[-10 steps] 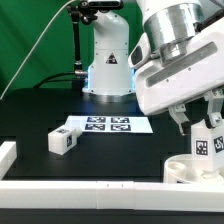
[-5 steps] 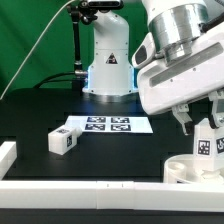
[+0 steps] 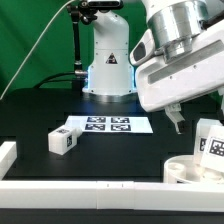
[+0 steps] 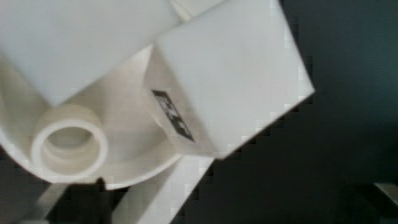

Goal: Assemble stool

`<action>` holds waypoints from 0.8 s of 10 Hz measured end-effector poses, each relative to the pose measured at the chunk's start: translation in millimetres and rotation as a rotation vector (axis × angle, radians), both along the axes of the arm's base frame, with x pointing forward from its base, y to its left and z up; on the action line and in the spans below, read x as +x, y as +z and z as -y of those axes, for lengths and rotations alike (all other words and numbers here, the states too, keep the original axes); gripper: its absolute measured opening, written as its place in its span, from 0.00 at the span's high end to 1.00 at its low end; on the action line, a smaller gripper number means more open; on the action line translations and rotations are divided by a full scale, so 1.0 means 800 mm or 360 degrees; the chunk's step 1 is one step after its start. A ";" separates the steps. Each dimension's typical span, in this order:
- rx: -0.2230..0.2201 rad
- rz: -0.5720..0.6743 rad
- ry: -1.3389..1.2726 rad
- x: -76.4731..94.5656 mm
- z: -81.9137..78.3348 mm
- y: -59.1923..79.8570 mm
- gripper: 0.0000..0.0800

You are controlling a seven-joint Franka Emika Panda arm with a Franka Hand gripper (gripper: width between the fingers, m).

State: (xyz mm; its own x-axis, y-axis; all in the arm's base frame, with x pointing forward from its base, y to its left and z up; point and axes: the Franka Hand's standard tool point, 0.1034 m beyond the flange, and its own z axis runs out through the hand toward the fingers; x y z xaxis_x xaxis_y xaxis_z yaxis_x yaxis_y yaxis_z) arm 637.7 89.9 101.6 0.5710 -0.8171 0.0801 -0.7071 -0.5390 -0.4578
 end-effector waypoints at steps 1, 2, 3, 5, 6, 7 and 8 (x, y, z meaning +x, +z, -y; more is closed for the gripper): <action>-0.0011 0.0007 0.0029 0.001 0.002 0.004 0.20; -0.0034 0.0027 0.0065 0.002 0.006 0.009 0.19; -0.0043 0.0038 0.0079 0.003 0.008 0.013 0.19; -0.0063 0.0052 0.0114 0.003 0.009 0.016 0.19; -0.0063 0.0051 0.0114 0.003 0.009 0.015 0.19; -0.0086 0.0060 0.0161 0.003 0.009 0.016 0.19; -0.0199 0.0096 0.0424 0.004 0.000 0.018 0.19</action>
Offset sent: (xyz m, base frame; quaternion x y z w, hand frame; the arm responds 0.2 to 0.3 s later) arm -0.0167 -0.0053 0.0229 0.0126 -0.0107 0.0338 0.9993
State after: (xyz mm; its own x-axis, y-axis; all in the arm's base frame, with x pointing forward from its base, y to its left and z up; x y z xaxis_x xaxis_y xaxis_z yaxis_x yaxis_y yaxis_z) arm 640.8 89.5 116.1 0.7552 -0.6207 0.2108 -0.5067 -0.7567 -0.4131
